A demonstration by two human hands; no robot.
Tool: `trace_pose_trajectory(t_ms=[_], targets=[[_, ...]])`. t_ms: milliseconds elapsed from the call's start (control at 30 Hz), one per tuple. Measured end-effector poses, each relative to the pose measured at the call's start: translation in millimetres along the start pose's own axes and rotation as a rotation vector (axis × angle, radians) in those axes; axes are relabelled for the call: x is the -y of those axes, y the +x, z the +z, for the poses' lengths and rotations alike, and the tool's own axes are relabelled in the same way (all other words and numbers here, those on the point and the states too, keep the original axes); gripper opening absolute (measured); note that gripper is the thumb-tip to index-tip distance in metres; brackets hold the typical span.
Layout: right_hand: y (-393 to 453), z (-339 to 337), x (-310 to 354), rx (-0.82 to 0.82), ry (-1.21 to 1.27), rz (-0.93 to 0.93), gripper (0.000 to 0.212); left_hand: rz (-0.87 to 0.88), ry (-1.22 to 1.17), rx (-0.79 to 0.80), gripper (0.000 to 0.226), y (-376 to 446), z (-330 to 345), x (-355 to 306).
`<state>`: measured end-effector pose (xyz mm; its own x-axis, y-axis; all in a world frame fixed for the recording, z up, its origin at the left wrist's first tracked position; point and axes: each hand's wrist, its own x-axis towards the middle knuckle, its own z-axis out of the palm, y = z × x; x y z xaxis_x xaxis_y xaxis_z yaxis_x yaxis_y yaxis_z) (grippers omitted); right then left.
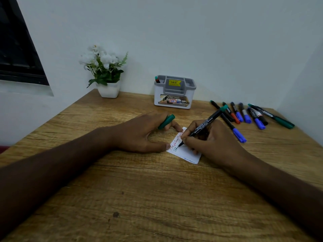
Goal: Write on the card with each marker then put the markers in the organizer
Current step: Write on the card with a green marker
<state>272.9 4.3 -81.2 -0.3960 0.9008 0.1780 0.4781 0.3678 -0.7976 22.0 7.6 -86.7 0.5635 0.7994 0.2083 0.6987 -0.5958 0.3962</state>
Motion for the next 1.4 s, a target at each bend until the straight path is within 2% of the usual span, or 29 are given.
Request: trace_pose_trajectory(t_ms=[67, 200, 367, 533, 667, 767, 1400], targets=[[0.8, 0.1, -1.4, -0.007, -0.007, -0.004, 0.006, -0.014, 0.014, 0.005, 0.053, -0.1, -1.6, -1.6], [-1.5, -1.0, -0.5, 0.036, 0.003, -0.035, 0.007, -0.036, 0.019, 0.012, 0.039, 0.5, 0.8, 1.5], [0.6, -0.7, -2.9, -0.006, -0.012, -0.008, 0.002, -0.016, 0.014, 0.021, 0.053, -0.2, 1.7, 5.1], [0.3, -1.0, -0.9, 0.003, 0.007, 0.013, 0.002, -0.014, 0.018, 0.023, 0.045, -0.8, 2.0, 4.7], [1.1, 0.8, -1.3, -0.022, 0.011, 0.035, 0.016, -0.026, 0.02, 0.031, 0.058, -0.7, 1.3, 6.3], [2.3, -0.5, -1.3, -0.031, 0.011, 0.005, 0.002, -0.031, 0.039, 0.034, 0.055, 0.0, 2.1, 6.0], [1.7, -2.2, 0.0, -0.01, 0.033, 0.008, 0.008, -0.045, 0.051, 0.016, 0.061, -1.1, 1.7, 3.8]])
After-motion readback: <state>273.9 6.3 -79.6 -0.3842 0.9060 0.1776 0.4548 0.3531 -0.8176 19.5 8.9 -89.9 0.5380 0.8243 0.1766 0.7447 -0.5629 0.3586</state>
